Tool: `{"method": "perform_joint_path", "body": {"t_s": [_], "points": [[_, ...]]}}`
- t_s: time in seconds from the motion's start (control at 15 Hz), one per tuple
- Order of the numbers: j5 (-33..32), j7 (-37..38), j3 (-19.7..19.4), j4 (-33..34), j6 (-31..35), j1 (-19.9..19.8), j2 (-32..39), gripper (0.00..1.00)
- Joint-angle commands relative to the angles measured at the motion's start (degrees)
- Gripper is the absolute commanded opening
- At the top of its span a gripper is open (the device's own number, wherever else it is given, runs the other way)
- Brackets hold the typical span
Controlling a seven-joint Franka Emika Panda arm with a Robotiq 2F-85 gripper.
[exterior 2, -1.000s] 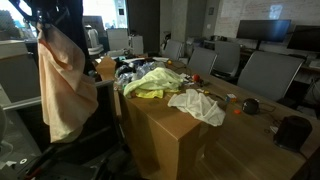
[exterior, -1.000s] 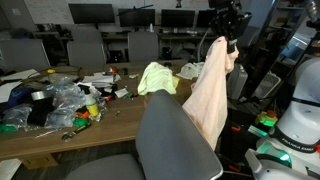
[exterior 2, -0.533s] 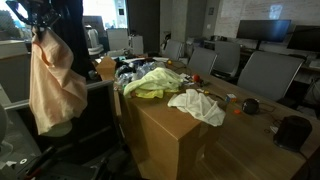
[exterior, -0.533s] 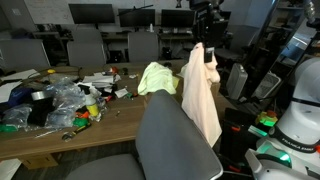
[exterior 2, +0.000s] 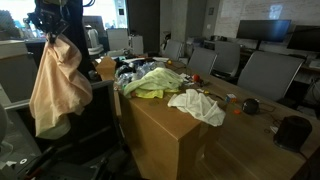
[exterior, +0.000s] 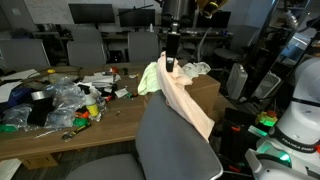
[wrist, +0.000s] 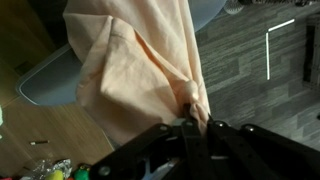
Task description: Move all the clothes from the box to the backrest of the chair
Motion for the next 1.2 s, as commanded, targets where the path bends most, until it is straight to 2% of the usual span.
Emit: {"method": "perform_joint_path", "body": {"t_s": [0.0, 0.13, 0.33, 0.6, 1.13], "points": [[1.2, 4.9, 1.7, -2.0, 6.6, -0.8, 0.8, 0.02], [-1.4, 5.8, 3.1, -5.5, 12.4, -0.5, 0.6, 0.02], [-6.1, 8.2, 5.4, -9.5, 16.7, -0.5, 2.0, 0.02], [-11.2, 12.6, 7.0, -12.3, 16.9, -0.5, 4.5, 0.02], [-17.7, 16.0, 7.7, -13.3, 16.6, -0.5, 6.4, 0.03]]}}
